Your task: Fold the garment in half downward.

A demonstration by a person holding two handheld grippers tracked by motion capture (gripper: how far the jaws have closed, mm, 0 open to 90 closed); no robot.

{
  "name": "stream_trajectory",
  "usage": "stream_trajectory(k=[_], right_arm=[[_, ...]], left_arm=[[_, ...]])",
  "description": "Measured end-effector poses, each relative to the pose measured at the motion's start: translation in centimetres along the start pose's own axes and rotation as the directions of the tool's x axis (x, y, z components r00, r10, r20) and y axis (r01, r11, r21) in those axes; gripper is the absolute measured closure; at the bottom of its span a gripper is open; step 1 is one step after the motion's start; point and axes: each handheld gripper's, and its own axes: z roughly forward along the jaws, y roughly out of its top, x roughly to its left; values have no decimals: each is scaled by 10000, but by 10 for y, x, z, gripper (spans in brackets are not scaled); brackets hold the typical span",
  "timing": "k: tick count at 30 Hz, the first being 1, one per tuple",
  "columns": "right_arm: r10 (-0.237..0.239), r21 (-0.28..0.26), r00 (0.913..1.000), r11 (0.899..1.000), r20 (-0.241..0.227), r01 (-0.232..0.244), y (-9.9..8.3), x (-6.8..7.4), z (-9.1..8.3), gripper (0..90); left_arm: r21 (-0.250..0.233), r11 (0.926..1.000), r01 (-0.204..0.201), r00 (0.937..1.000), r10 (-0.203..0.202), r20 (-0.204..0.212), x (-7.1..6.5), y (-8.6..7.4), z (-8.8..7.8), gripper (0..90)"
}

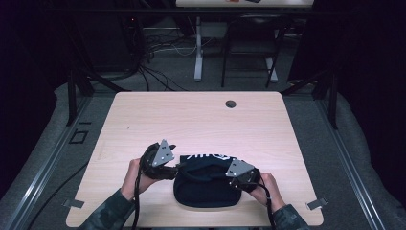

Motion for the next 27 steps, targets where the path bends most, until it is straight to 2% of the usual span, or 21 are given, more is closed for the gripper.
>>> stream_trajectory(k=[3, 6, 8, 14, 17, 19, 21, 24, 27], right_arm=[[149, 158, 9997, 9998, -194, -146, -2, 2, 2, 561], [251, 240, 9992, 9994, -309, -244, -6, 5, 4, 537], [240, 346, 9988, 9991, -436, -225, -7, 6, 4, 524], [360, 555, 9971, 9979, -669, -323, -13, 10, 4, 461], [631, 736, 9952, 9956, -753, -575, -16, 11, 5, 393], [701, 878, 9945, 9941, -780, -631, -18, 10, 3, 294], [882, 952, 9925, 9922, -848, -801, -22, 9, 1, 240], [1327, 767, 9849, 9892, -1113, -1246, -32, 4, -9, 188], [1915, 343, 9727, 9815, -1314, -1886, -42, -4, -23, 171]], left_arm=[[192, 9998, 9, 9995, -15, 317, -6, 3, 14, 322], [619, 9980, -118, 9976, 75, 691, -16, 2, 30, 318], [845, 9964, -65, 9955, -15, 944, -20, -2, 39, 317], [1485, 9888, 139, 9914, -330, 1266, -28, -17, 55, 303], [1655, 9861, 164, 9902, -390, 1342, -31, -23, 60, 298], [1768, 9841, 142, 9901, -385, 1349, -32, -26, 63, 293], [1865, 9824, 82, 9906, -335, 1327, -33, -29, 65, 292], [1920, 9813, 106, 9905, -366, 1324, -34, -31, 68, 292], [1962, 9805, 114, 9904, -382, 1330, -34, -31, 68, 291]])
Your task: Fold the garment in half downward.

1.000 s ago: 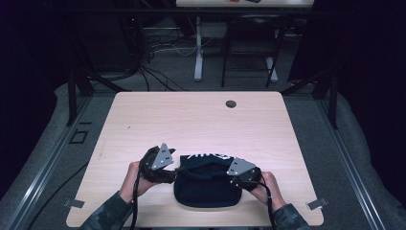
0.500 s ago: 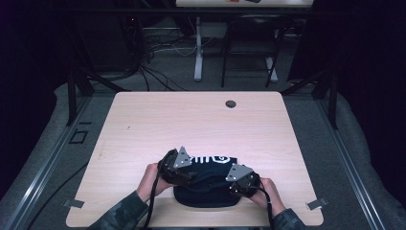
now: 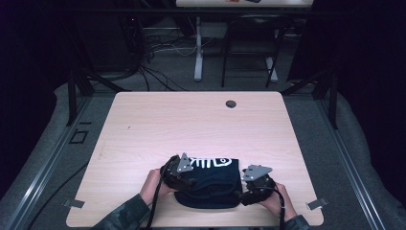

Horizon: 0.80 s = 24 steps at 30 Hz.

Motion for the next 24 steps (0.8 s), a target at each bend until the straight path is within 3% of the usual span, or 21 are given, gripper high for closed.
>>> stream_trajectory(k=[2, 5, 8, 10, 13, 16, 20, 24], right_arm=[[470, -524, 9987, 9975, -213, -481, -2, -5, -11, 170], [1105, -1295, 9933, 9850, -329, -1139, 5, -10, -23, 170], [1660, -1685, 9856, 9711, -333, -1692, 20, -10, -22, 170], [1864, -1531, 9816, 9697, -412, -1906, 30, -9, -13, 165], [1859, -847, 9819, 9784, -367, -1884, 34, -4, 4, 163], [1860, -195, 9819, 9822, -358, -1867, 27, 0, 15, 168], [1905, 458, 9808, 9810, -415, -1886, 17, 2, 26, 172], [1763, 850, 9837, 9813, -352, -1728, 12, 3, 38, 178]], left_arm=[[10, 10000, -12, 10000, 12, -68, 0, 0, 0, 286], [-57, 10000, 2, 9998, -3, -205, -1, 4, -5, 258], [-503, 9986, 170, 9993, -186, -318, -2, 8, -14, 236], [-635, 9978, 211, 9992, -232, -314, -6, 9, -18, 212], [-448, 9990, 53, 9999, -60, -150, -13, 4, -19, 194], [-180, 9998, 18, 9999, -20, -99, -19, -5, -13, 182], [-111, 9998, 167, 9986, -173, -509, -19, -11, -7, 161], [-96, 9996, 254, 9982, -259, -549, -20, -14, -4, 156]])
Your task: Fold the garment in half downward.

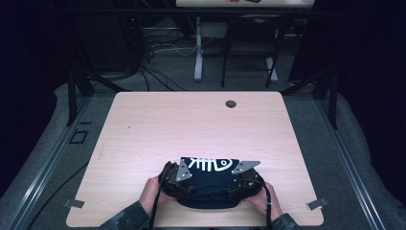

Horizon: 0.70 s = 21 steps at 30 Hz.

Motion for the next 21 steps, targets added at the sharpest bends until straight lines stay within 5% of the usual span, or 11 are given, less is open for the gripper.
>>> stream_trajectory(k=[14, 21], right_arm=[[-10, 103, 9998, 9999, 204, 8, 8, -13, 14, 157], [-65, 48, 9988, 10000, 483, 63, 14, -17, 18, 157]], left_arm=[[27, 9974, 716, 9974, -716, -2, 12, -2, 7, 153], [4, 9971, 760, 9969, -760, -199, 23, 0, 12, 154]])
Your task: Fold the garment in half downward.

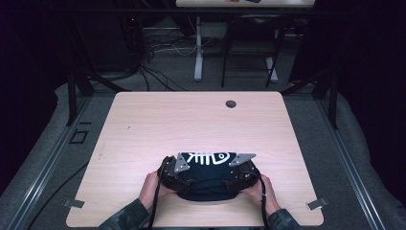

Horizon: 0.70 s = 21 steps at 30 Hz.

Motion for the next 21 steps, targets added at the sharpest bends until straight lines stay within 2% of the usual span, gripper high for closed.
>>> stream_trajectory(k=[3, 9, 13, 17, 21], right_arm=[[-75, 2, 9997, 10000, 242, 75, 4, -1, 2, 157], [79, -64, 9995, 10000, 317, -77, 8, -5, 6, 157], [207, -82, 9993, 9998, 300, -204, 8, -6, 6, 158], [-41, -113, 9987, 9999, 510, 47, 10, -2, 1, 158], [11, -357, 9987, 9994, 505, 7, 11, -1, -9, 145]], left_arm=[[31, 10000, 88, 10000, -88, -12, 4, 1, 2, 154], [46, 9996, 281, 9996, -281, 91, 9, 2, 4, 154], [-205, 9995, 236, 9997, -234, 92, 9, 1, 1, 156], [-418, 9989, 235, 9996, -229, 151, 9, 3, -4, 154], [-722, 9971, 221, 9998, -222, -5, 9, 5, -12, 139]])
